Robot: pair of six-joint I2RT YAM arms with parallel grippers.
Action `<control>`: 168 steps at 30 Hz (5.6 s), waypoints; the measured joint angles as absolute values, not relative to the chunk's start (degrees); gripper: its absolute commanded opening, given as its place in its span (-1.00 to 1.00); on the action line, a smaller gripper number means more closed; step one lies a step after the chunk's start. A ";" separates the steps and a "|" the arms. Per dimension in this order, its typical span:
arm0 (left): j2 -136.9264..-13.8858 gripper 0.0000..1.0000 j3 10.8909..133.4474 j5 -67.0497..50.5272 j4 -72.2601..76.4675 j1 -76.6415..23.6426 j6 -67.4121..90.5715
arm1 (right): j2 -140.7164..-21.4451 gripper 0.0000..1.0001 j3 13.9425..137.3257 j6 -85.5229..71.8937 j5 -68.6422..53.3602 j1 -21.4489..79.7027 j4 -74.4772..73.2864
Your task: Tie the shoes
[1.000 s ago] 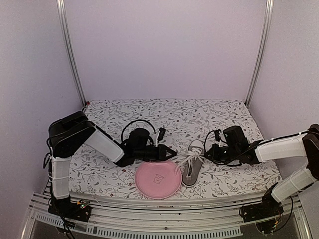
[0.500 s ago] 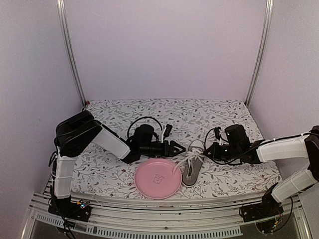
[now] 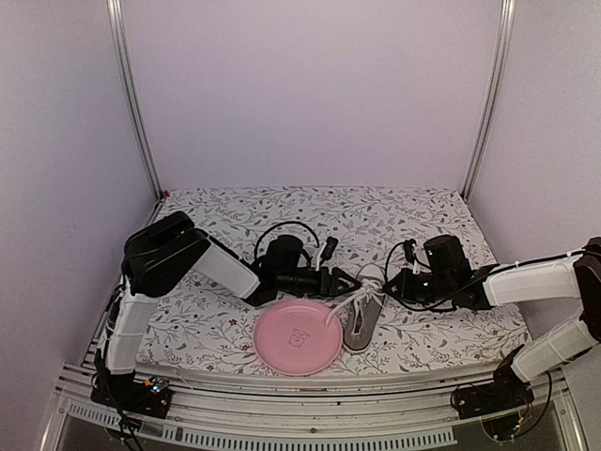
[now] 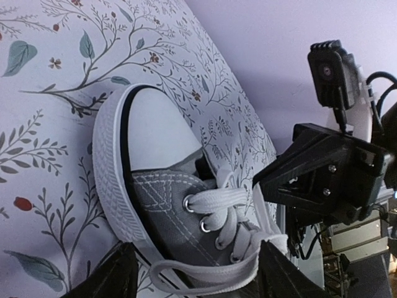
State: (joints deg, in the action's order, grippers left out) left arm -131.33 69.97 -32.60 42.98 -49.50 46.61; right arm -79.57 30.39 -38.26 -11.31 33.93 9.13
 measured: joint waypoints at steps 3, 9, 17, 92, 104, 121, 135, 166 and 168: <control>-131.94 0.12 70.15 -33.21 42.70 -49.52 46.89 | -79.57 -0.95 30.35 -38.26 -11.33 33.93 9.21; -132.05 -0.43 69.82 -34.37 44.40 -49.74 48.10 | -79.57 -0.96 30.35 -38.24 -11.31 33.93 9.34; -132.00 -1.00 66.37 -34.94 48.82 -49.89 50.22 | -79.57 -0.96 30.35 -38.33 -11.00 33.93 9.52; -122.50 0.74 63.16 -35.86 35.73 -54.30 36.80 | -89.36 0.88 28.86 -37.47 -22.50 30.61 22.11; -122.30 0.73 60.80 -34.74 38.81 -55.86 39.79 | -89.38 0.89 30.52 -35.79 -23.77 30.28 23.70; -117.82 0.25 73.73 -24.88 17.58 -53.58 23.64 | -83.50 0.07 26.30 -37.34 -25.32 25.80 24.12; -123.79 0.02 79.26 -21.96 10.61 -54.87 18.28 | -91.61 -0.16 30.52 -40.29 -29.36 25.80 27.00; -117.01 0.60 68.77 -14.50 17.30 -54.19 23.88 | -88.92 -0.96 24.84 -45.12 -27.35 23.99 31.27; -115.46 0.60 67.18 -14.13 18.79 -54.00 25.65 | -87.88 -0.96 23.88 -45.17 -26.33 23.42 30.72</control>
